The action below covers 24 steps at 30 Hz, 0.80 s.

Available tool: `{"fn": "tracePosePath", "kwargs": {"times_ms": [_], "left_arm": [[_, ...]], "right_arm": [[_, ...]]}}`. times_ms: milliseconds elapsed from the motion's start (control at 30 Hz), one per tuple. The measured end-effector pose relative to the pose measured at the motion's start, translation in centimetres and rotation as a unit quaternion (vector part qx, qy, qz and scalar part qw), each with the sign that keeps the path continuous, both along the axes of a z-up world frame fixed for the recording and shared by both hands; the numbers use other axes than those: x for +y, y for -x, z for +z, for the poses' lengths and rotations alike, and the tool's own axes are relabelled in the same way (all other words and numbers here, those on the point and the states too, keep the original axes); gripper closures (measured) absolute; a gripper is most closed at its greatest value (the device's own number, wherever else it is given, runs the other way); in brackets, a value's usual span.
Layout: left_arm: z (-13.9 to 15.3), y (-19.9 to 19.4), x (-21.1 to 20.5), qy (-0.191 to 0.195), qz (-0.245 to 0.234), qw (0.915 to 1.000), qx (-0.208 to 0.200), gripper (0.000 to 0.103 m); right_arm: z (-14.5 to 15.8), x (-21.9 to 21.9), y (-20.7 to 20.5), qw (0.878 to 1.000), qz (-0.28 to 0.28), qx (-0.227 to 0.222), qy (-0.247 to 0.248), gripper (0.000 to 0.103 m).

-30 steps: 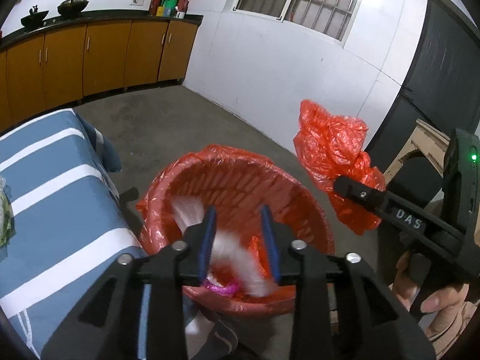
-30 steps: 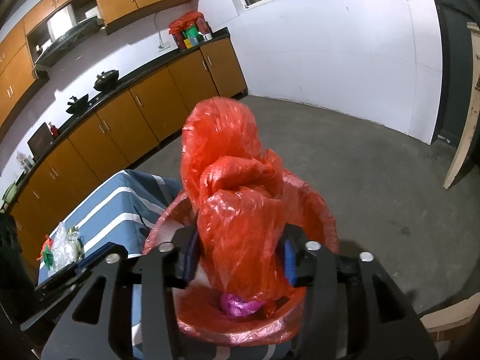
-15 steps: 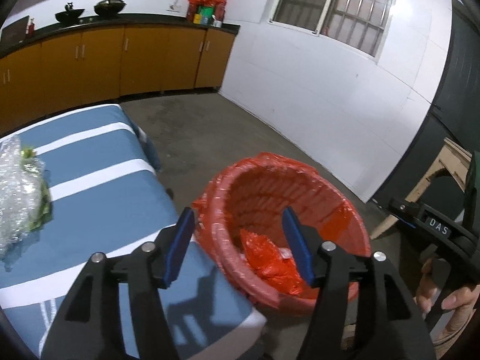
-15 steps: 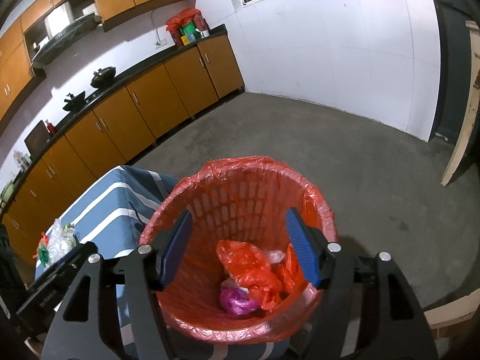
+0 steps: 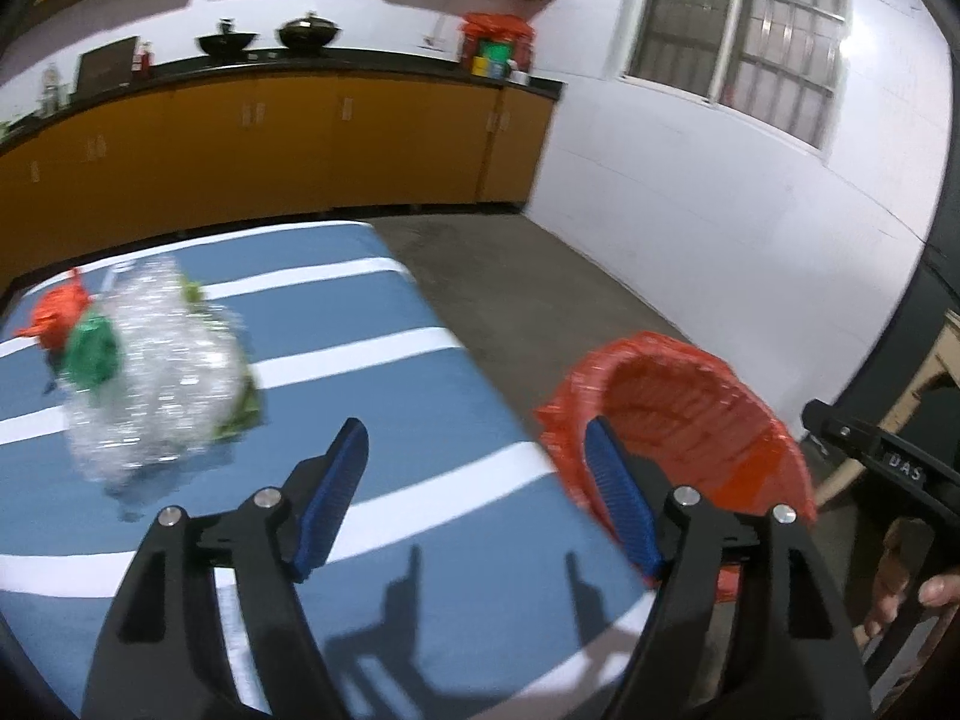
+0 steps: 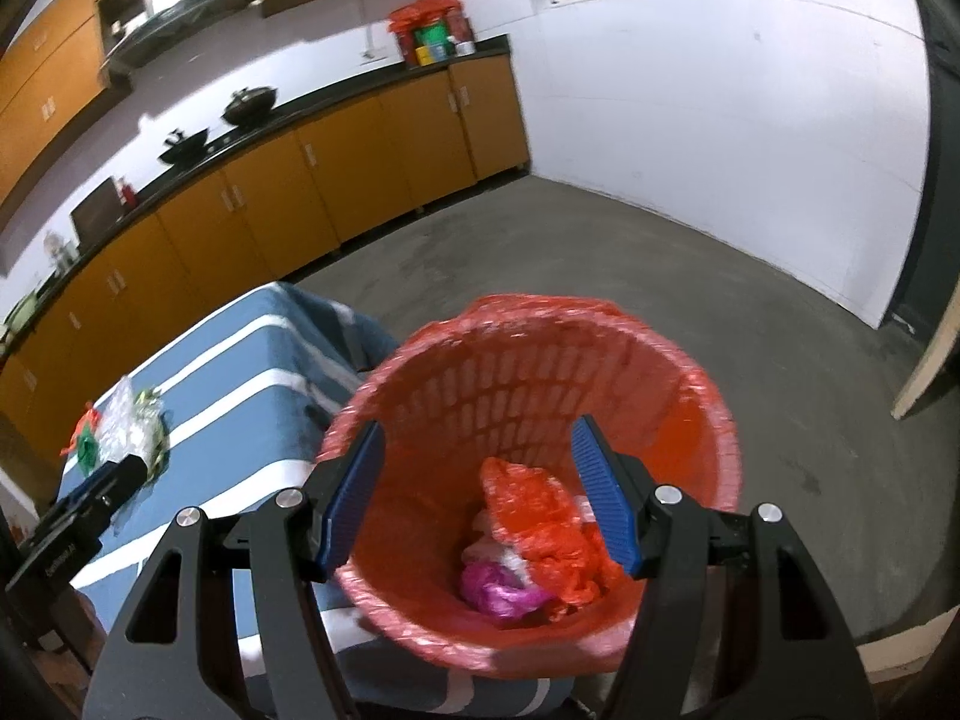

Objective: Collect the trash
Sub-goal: 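Return both tools to the table and grasp the green bag with the left tool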

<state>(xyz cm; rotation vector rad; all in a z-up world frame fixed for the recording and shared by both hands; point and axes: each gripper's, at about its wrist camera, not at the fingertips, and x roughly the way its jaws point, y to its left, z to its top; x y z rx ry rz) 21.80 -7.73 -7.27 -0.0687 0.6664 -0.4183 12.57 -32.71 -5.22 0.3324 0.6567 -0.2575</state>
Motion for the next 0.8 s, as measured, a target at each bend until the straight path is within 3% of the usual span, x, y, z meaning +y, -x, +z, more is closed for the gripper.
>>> {"fn": "tracePosePath", "kwargs": {"times_ms": [267, 433, 800], "left_arm": [[0.4, 0.7, 6.8, -0.015, 0.096, 0.9948, -0.029, 0.028], [0.9, -0.4, 10.6, -0.032, 0.172, 0.9831, -0.053, 0.028], [-0.3, -6.6, 12.7, -0.081, 0.246, 0.9656, -0.026, 0.025]], "right_arm": [[0.1, 4.7, -2.0, 0.998, 0.060, 0.003, 0.019, 0.038], [-0.3, 7.3, -3.4, 0.996, 0.090, 0.009, 0.020, 0.038], [-1.7, 13.9, -8.8, 0.987, 0.159, 0.015, 0.010, 0.038]]}}
